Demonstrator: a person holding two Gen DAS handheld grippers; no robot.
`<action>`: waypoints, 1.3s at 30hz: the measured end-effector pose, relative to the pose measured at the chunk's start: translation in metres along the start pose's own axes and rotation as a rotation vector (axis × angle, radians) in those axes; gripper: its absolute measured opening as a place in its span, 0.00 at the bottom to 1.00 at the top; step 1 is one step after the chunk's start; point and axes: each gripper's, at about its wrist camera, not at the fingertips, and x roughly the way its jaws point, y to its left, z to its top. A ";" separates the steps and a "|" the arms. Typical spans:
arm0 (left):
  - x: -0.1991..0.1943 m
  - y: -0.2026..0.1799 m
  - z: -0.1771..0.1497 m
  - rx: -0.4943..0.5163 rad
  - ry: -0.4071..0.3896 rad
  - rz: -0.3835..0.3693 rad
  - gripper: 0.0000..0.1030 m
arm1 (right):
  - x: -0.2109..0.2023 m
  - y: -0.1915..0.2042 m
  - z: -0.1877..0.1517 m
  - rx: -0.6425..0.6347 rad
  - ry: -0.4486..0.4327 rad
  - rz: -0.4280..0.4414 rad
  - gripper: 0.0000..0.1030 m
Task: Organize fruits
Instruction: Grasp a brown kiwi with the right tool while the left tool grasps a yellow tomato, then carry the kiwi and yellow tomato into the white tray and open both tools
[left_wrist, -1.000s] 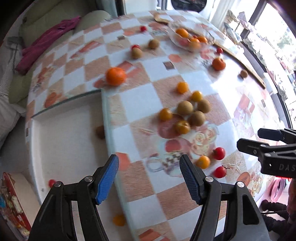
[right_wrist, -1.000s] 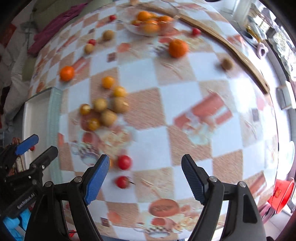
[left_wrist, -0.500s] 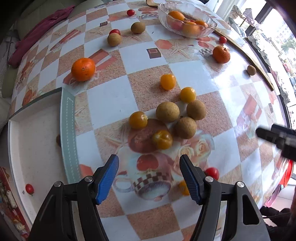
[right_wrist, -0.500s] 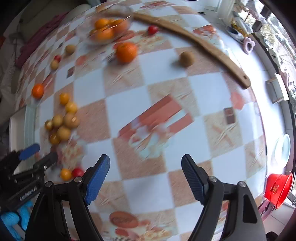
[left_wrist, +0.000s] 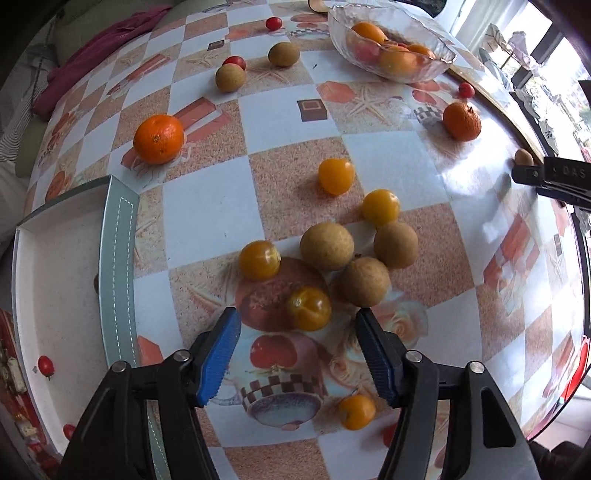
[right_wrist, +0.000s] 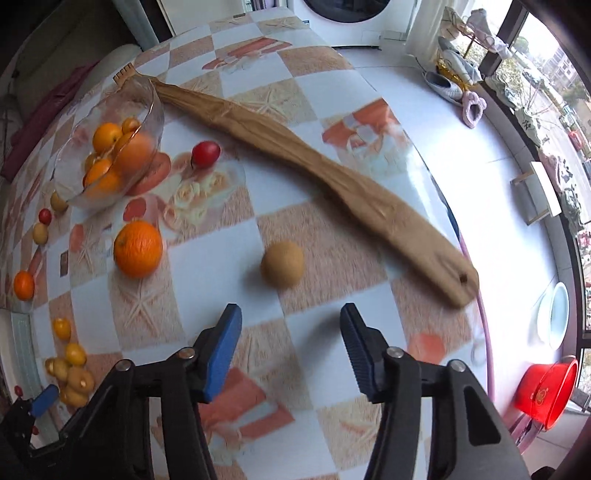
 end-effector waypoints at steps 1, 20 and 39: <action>0.000 -0.002 0.001 -0.007 -0.003 -0.002 0.60 | 0.001 0.000 0.004 -0.008 -0.008 -0.003 0.55; -0.012 -0.003 0.012 -0.007 -0.016 -0.071 0.24 | -0.007 0.019 -0.012 -0.037 -0.003 0.095 0.25; -0.084 0.054 -0.028 -0.023 -0.115 -0.101 0.24 | -0.061 0.099 -0.103 -0.122 0.073 0.181 0.25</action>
